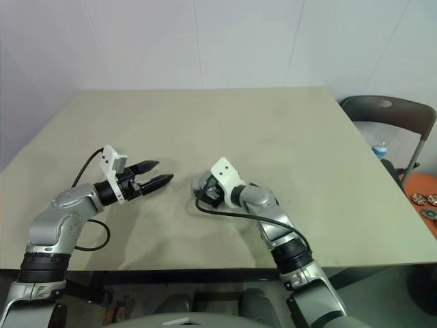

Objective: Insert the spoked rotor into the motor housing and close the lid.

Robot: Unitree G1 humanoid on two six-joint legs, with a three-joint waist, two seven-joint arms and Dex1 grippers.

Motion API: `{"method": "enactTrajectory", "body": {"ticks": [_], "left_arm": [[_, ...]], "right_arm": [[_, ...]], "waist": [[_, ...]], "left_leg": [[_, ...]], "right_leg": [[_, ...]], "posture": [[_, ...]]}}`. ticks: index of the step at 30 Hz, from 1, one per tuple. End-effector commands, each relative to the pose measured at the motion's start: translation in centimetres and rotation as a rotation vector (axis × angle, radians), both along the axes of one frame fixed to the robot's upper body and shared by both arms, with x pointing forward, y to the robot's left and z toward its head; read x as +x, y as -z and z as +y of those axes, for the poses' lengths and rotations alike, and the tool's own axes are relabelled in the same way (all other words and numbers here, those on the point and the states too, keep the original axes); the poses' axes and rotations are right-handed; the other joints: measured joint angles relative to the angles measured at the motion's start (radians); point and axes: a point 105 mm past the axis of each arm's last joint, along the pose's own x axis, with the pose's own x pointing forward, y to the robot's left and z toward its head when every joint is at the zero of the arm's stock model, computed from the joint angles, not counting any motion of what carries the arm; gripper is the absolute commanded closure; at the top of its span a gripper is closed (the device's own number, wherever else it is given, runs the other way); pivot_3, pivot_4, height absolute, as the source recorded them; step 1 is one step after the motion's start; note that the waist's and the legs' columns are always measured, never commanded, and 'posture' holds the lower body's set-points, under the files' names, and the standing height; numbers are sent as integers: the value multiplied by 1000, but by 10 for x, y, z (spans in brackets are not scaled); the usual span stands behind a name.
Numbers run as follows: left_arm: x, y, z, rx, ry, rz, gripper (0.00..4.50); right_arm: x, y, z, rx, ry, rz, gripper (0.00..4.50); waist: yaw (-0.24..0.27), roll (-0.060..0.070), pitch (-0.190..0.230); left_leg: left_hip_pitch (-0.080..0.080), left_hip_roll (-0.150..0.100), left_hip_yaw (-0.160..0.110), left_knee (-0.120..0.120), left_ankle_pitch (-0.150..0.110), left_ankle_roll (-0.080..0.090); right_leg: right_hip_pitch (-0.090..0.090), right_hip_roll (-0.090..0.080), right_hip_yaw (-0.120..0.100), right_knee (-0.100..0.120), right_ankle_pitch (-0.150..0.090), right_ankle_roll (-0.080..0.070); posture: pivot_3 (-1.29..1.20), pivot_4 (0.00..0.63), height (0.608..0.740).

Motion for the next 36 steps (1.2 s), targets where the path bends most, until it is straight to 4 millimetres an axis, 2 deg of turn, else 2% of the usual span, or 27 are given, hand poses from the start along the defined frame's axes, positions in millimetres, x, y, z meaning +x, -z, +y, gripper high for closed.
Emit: {"method": "enactTrajectory", "body": {"ticks": [1, 4, 17, 19, 20, 23, 36], "left_arm": [[3, -12, -2, 3, 5, -54, 244], [2, -12, -2, -2, 0, -55, 244], [2, -10, -2, -7, -13, -52, 244], [2, -10, -2, -6, -16, -52, 244], [2, -10, -2, -6, -16, -52, 244], [3, -10, -2, -6, -15, -51, 244], [1, -10, -2, -4, -20, -50, 244]], "right_arm": [[1, -6, -1, -3, -14, -19, 403], [1, -5, -1, -16, -17, -18, 1239], [5, -7, -3, 17, 1, 9, 1258], [11, -12, -3, 188, 98, 196, 1258], [10, -18, 0, 239, 88, 243, 1258], [3, -22, 4, 149, -9, 170, 1258], [4, -13, -5, 115, -20, 177, 1258]], "waist": [[0, 0, 0], [0, 0, 0], [0, 0, 0], [0, 0, 0], [-1, 0, 0], [0, 0, 0], [1, 0, 0]], "left_leg": [[0, 0, 0, 0, 0, 0], [0, 0, 0, 0, 0, 0], [0, 0, 0, 0, 0, 0], [0, 0, 0, 0, 0, 0], [0, 0, 0, 0, 0, 0], [0, 0, -1, 0, 0, 0], [0, 0, 0, 0, 0, 0]], "right_leg": [[0, 0, 0, 0, 0, 0], [0, 0, 0, 0, 0, 0], [0, 0, 0, 0, 0, 0], [0, 0, 0, 0, 0, 0], [0, 0, 0, 0, 0, 0], [0, 0, 0, 1, 0, 0], [-1, 0, 0, 0, 0, 0]], "posture": [[0, 0, 740], [0, 0, 740], [0, 0, 740], [0, 0, 740], [0, 0, 740], [0, 0, 740], [0, 0, 740]]}}
